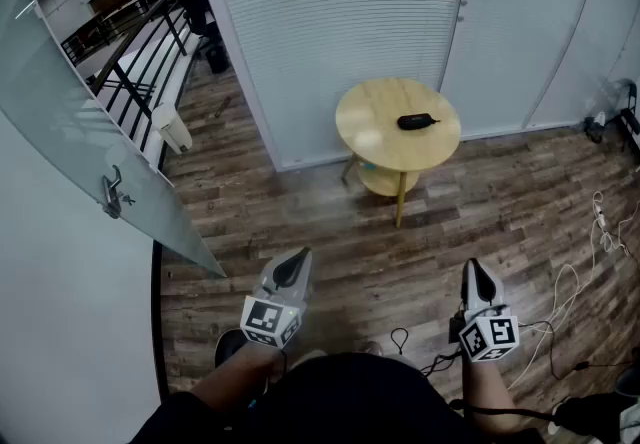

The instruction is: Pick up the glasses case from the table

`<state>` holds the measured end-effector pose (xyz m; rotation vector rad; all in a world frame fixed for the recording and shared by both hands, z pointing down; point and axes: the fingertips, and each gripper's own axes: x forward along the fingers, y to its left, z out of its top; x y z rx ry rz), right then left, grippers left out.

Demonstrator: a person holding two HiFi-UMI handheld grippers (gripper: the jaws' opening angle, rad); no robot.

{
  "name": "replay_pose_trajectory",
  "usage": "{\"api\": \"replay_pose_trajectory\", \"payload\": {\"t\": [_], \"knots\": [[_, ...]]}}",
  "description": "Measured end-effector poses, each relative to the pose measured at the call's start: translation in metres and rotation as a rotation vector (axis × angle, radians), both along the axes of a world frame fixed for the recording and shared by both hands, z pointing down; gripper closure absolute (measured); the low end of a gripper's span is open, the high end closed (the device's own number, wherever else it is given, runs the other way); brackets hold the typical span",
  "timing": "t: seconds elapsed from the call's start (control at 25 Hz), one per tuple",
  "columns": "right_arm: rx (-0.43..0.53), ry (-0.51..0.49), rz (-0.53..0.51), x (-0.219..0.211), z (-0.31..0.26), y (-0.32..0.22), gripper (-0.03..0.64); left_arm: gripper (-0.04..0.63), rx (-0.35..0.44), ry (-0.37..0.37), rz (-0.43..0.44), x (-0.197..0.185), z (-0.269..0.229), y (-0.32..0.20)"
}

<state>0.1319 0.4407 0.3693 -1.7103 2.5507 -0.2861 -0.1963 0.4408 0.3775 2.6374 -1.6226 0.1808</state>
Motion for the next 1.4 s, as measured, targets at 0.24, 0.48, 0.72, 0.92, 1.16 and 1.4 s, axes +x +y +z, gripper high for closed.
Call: {"api": "replay_pose_trajectory", "payload": {"t": [0.24,0.48,0.72,0.92,1.16,1.4], "knots": [[-0.005,-0.026,0.029,0.019,0.007,-0.009,0.609,0.592,0.029,0.002,0.021,0.019,-0.004,-0.015],[0.020,-0.090,0.055,0.050,0.005,-0.015,0.609,0.592,0.036,-0.005,0.044,0.053,-0.007,-0.033],[0.004,-0.086,0.056,0.090,0.016,-0.030,0.609,0.592,0.035,-0.007,0.100,0.110,0.003,-0.050],[-0.041,-0.113,0.081,0.118,0.034,-0.049,0.609,0.592,0.044,-0.065,0.157,0.148,0.015,-0.073],[-0.055,-0.112,0.128,0.149,0.044,-0.094,0.609,0.592,0.061,0.039,0.203,0.193,0.009,-0.152],[-0.066,-0.083,0.125,0.151,0.047,-0.186,0.609,0.592,0.044,0.021,0.266,0.207,0.029,-0.261]]}}
